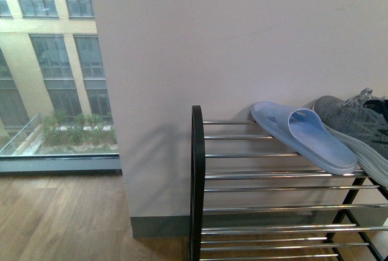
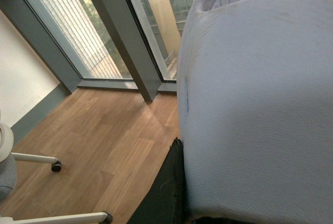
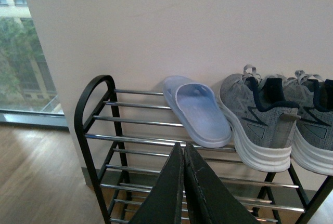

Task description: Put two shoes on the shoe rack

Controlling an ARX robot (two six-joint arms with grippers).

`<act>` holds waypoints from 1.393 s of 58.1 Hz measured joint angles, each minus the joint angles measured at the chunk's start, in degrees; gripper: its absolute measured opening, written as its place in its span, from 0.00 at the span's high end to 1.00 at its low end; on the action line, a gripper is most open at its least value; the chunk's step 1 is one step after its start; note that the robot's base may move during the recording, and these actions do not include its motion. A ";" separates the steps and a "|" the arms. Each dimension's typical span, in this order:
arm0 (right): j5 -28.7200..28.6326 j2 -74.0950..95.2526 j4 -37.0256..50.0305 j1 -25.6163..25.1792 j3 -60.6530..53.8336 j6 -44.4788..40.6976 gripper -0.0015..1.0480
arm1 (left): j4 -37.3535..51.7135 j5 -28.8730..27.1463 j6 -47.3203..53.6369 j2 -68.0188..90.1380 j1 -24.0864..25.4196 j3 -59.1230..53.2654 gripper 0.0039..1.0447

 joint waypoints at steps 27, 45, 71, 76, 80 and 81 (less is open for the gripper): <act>0.00 -11.65 -11.96 0.00 0.02 0.00 0.98 | 0.00 -0.02 0.00 0.00 0.00 0.00 0.98; 0.00 -11.69 -11.98 0.00 0.02 0.00 0.62 | 0.00 0.00 0.00 0.00 0.00 0.00 0.98; -0.15 -11.69 -11.98 0.00 0.02 0.02 0.09 | 0.00 -0.20 0.00 0.00 0.00 0.00 0.98; 0.26 -11.69 -12.02 0.09 0.02 0.11 0.09 | -2.10 5.29 -6.49 2.54 0.31 1.40 0.98; 0.44 -11.74 -12.07 0.11 0.02 0.17 0.09 | 1.33 9.99 -14.84 9.11 -1.11 3.87 0.98; 0.39 -11.76 -12.07 0.11 0.02 0.15 0.09 | 3.76 11.47 -19.28 12.33 -2.12 5.09 0.98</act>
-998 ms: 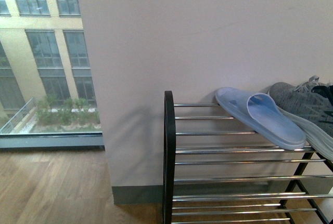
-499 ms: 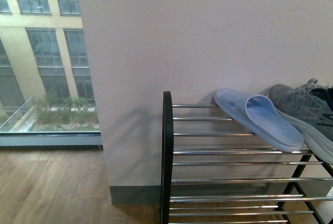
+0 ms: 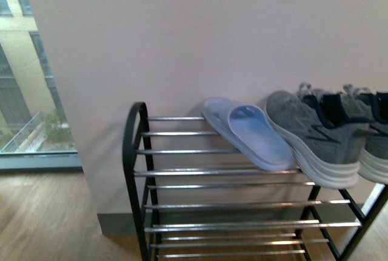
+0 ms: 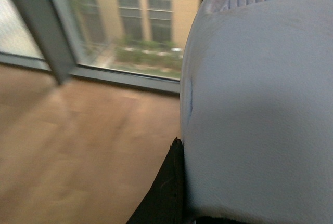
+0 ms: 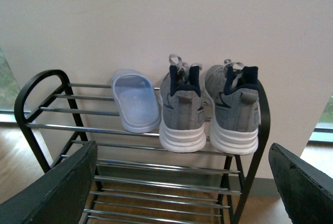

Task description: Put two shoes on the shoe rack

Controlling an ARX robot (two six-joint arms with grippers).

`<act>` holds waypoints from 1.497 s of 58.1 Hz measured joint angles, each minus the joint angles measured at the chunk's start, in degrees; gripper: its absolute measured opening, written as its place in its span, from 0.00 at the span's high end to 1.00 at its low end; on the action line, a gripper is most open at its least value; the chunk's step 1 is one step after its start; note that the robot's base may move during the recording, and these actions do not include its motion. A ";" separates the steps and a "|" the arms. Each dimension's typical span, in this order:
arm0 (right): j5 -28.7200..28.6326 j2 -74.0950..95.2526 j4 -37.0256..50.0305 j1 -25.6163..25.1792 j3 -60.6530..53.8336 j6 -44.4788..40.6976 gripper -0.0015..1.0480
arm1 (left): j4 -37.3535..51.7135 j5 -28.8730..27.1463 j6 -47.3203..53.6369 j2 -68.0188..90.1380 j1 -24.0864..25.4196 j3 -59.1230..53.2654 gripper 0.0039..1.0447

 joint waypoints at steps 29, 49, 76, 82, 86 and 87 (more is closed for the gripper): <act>-0.33 0.02 0.00 0.04 0.00 0.02 0.09 | 11.82 10.88 -29.81 67.76 -10.34 41.27 0.98; -0.35 0.02 0.00 0.04 0.00 0.02 0.09 | 1.49 10.99 -22.91 86.07 -8.33 61.37 0.98; -0.35 0.02 0.00 0.04 0.00 0.02 0.09 | -5.25 8.85 -8.24 107.03 -8.41 81.13 0.98; -0.37 0.02 0.00 0.04 0.00 0.02 0.09 | -5.31 8.57 -7.41 108.13 -8.41 82.95 0.98; -0.35 0.02 0.00 0.04 0.00 0.02 0.09 | -5.29 8.59 -7.34 108.13 -8.48 83.76 0.87; -0.35 0.02 0.00 0.04 0.00 0.02 0.09 | -5.29 8.85 -7.37 108.13 -8.50 83.89 0.83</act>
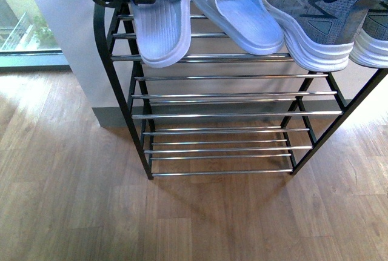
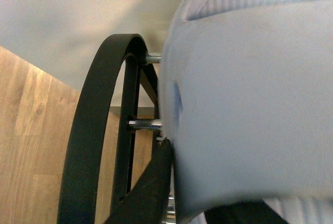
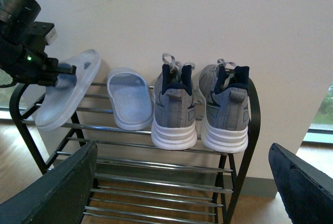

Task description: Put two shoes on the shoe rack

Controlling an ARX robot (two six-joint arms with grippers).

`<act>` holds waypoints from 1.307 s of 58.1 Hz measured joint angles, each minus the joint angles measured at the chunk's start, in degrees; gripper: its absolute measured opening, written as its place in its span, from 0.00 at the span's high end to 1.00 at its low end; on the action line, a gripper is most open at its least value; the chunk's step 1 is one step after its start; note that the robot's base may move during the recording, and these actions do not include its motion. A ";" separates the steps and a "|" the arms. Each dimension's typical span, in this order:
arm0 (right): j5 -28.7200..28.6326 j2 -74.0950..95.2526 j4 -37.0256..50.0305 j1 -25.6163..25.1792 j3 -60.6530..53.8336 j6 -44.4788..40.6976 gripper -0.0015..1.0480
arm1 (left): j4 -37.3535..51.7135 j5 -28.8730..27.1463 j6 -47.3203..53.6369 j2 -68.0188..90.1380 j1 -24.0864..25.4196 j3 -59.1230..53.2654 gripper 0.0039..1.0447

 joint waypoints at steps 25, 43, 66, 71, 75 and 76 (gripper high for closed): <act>-0.02 0.00 0.00 0.00 0.00 0.00 0.09 | -1.73 3.41 -1.44 -4.09 -0.68 -1.31 0.20; 0.00 0.00 0.00 0.00 0.00 0.00 0.09 | 38.86 -1.88 9.60 -14.67 0.07 -22.40 0.31; -0.02 0.00 0.00 0.00 0.00 0.00 0.09 | 69.53 5.49 13.92 -35.67 9.11 -61.27 0.91; -0.02 0.00 0.00 0.00 0.00 0.00 0.09 | 70.31 7.08 14.19 -39.21 10.38 -66.49 0.99; -0.02 0.00 0.00 0.00 0.00 0.00 0.09 | 70.77 8.20 14.21 -42.47 11.67 -70.27 0.99; -0.02 0.00 0.00 0.00 0.00 0.00 0.09 | 70.82 8.37 14.21 -42.95 11.85 -70.77 0.99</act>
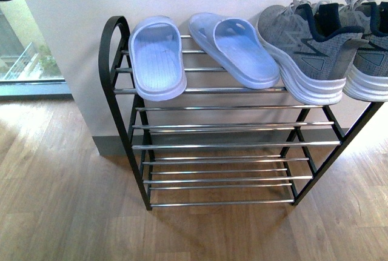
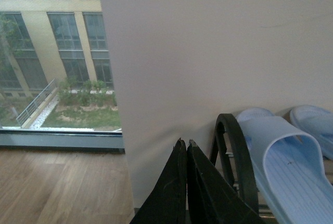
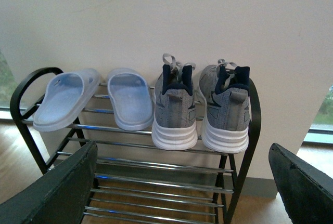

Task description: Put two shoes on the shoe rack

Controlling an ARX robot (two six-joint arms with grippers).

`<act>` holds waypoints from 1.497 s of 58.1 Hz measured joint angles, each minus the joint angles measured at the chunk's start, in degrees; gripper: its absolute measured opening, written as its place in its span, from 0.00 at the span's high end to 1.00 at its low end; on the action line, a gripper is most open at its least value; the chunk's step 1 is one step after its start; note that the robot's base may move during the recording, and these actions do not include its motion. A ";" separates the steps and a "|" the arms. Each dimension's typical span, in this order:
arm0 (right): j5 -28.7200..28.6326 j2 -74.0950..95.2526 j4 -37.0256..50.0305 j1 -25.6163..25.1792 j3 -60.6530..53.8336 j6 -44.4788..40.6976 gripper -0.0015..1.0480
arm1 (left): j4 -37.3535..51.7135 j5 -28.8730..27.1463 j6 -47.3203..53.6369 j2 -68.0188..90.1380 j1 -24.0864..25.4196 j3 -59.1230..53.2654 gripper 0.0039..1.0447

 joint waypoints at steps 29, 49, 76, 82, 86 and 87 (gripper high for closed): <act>0.00 0.00 0.00 0.00 0.00 0.00 0.09 | -2.21 5.64 0.02 -19.12 5.92 -17.03 0.99; 0.00 0.00 0.00 0.00 0.00 0.00 0.09 | -13.90 10.43 0.09 -35.65 10.75 -21.88 0.99; 0.00 0.00 0.00 0.00 0.00 0.00 0.09 | -30.29 10.40 0.09 -54.66 10.75 -23.61 0.99; 0.00 0.00 0.00 0.00 0.00 0.00 0.09 | -33.90 10.40 0.11 -58.58 10.75 -23.63 0.99; 0.00 0.00 0.00 0.00 0.00 0.00 0.09 | -36.37 10.40 0.09 -61.24 10.75 -23.63 0.99; 0.00 0.00 0.00 0.00 0.00 0.00 0.09 | -37.27 10.40 0.11 -62.18 10.75 -23.63 0.99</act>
